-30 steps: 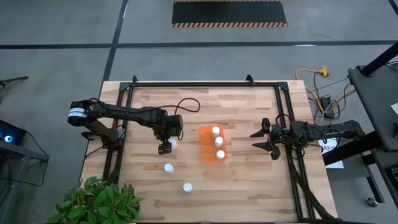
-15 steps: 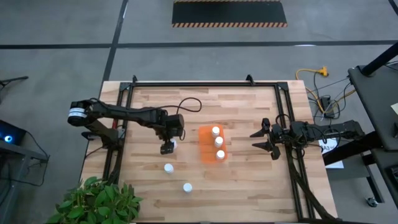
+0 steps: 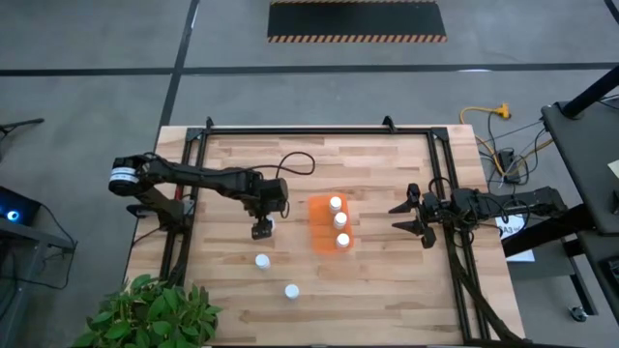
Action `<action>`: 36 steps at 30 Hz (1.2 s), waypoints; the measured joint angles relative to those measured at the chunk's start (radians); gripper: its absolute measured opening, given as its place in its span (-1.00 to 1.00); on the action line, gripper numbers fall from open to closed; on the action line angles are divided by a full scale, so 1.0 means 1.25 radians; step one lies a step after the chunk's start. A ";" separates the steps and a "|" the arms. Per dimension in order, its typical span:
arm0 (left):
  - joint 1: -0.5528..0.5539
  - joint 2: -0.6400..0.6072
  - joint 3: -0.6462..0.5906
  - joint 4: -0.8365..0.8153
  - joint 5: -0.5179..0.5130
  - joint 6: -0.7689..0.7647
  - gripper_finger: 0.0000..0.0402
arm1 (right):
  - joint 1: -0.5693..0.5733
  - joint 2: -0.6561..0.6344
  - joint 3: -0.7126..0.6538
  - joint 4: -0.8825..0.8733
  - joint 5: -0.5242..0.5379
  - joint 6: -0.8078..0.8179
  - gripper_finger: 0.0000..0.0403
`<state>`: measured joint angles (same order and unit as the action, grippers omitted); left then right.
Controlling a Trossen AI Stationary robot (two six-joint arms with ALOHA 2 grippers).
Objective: Pick and place pill bottles into a basket
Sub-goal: Put the top white pill bottle into the orange bin
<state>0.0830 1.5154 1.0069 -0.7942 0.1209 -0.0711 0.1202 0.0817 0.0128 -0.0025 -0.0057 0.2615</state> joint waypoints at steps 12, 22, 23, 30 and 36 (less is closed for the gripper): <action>0.000 0.003 0.000 -0.001 -0.020 0.000 -0.10 | 0.000 0.000 0.000 0.000 0.000 0.000 -0.04; -0.001 0.003 0.011 -0.029 -0.040 0.000 -0.30 | 0.000 0.000 0.000 0.000 0.000 0.000 -0.04; -0.001 0.003 0.021 -0.041 -0.040 0.000 -0.30 | 0.000 0.000 0.000 0.000 0.000 0.000 -0.04; -0.001 0.002 0.136 -0.096 -0.039 0.025 -0.30 | 0.000 0.000 0.000 0.000 0.000 0.000 -0.04; 0.000 0.018 0.264 -0.144 -0.039 0.027 -0.30 | 0.000 0.000 0.000 0.000 0.000 0.000 -0.04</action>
<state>0.0835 1.5380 1.3374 -0.9742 0.0724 -0.0375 0.1203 0.0814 0.0128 -0.0021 -0.0055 0.2615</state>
